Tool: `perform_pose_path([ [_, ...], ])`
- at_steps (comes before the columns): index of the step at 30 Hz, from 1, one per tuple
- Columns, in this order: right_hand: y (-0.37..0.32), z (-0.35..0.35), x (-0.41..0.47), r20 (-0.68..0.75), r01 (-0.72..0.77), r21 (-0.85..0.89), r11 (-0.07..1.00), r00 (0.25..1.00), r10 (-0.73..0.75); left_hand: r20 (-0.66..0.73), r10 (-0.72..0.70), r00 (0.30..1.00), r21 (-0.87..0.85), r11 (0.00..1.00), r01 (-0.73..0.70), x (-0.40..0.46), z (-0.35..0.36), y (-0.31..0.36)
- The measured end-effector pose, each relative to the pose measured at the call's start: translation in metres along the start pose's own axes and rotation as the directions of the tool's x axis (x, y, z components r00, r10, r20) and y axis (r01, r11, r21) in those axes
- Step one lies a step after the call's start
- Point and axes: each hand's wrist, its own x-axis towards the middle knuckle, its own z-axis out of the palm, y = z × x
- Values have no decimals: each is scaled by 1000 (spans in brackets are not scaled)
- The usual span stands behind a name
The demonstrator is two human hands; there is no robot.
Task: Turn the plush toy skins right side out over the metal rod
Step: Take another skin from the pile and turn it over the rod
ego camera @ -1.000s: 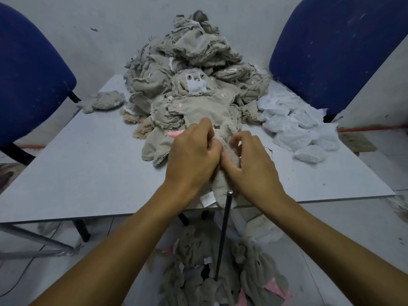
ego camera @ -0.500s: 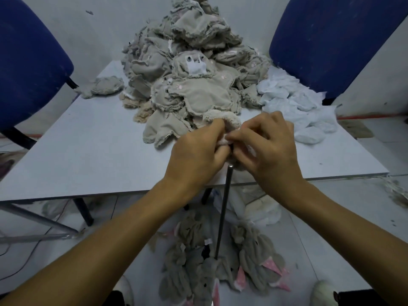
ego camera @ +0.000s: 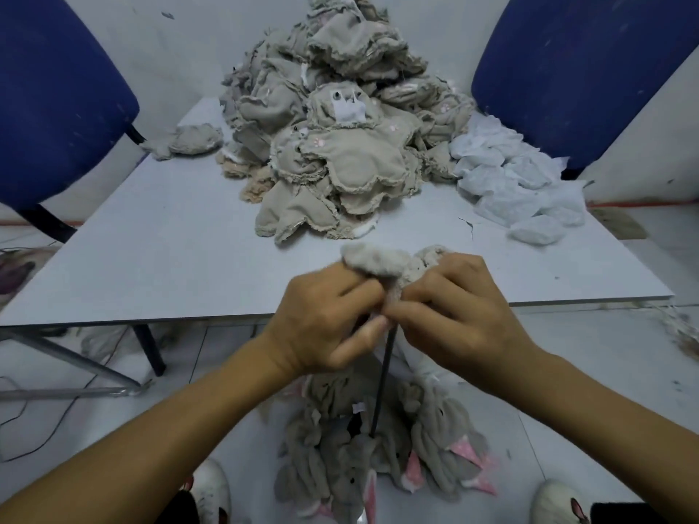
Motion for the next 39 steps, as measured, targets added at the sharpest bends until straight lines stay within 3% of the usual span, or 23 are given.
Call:
perform_pose_path([
  [2,1,0,-1,15,-40,107,994,999,38,-100,-10,995,-12,1000,9,11,-8,-3],
  [4,3,0,-4,38,-138,241,961,990,132,-103,-71,992,-19,997,70,22,-9,-1],
  [6,5,-1,-6,55,-307,341,889,950,307,51,-221,974,-79,971,224,33,-9,2],
  [9,11,-1,-8,107,-463,326,824,884,454,343,-388,856,-233,847,477,39,-11,-1],
  [11,18,-3,-9,266,-611,323,722,791,551,313,-317,895,-252,881,400,38,-11,-4],
  [13,25,-7,-10,397,-688,337,643,723,565,150,-206,967,-269,933,240,35,-11,-4],
  [16,29,-9,-7,238,-572,350,742,820,520,-18,-93,996,-195,977,87,29,-10,1],
  [18,26,-8,-5,182,-529,351,773,848,497,87,-78,993,-170,981,92,16,-8,-5],
  [21,16,-4,-6,305,-499,366,786,862,405,319,-210,924,-152,951,269,1,-1,-4],
  [24,12,-1,-6,369,-548,381,745,829,421,391,-333,858,-199,880,432,5,2,-5],
  [26,13,-1,-7,354,-555,374,743,826,438,403,-344,848,-213,866,453,7,2,-5],
  [30,11,-3,-12,243,-536,303,788,843,480,148,-286,947,-243,918,315,15,-1,3],
  [33,11,-2,-14,132,-537,262,802,843,521,38,-258,965,-248,933,259,25,-4,3],
  [35,13,1,-17,153,-530,248,811,848,507,110,-304,946,-277,905,323,28,-5,0],
  [37,10,5,-22,213,-526,259,810,849,483,248,-408,879,-293,833,469,28,-5,-1],
  [39,5,10,-27,286,-553,303,776,829,480,356,-409,840,-183,851,492,24,0,-3],
])
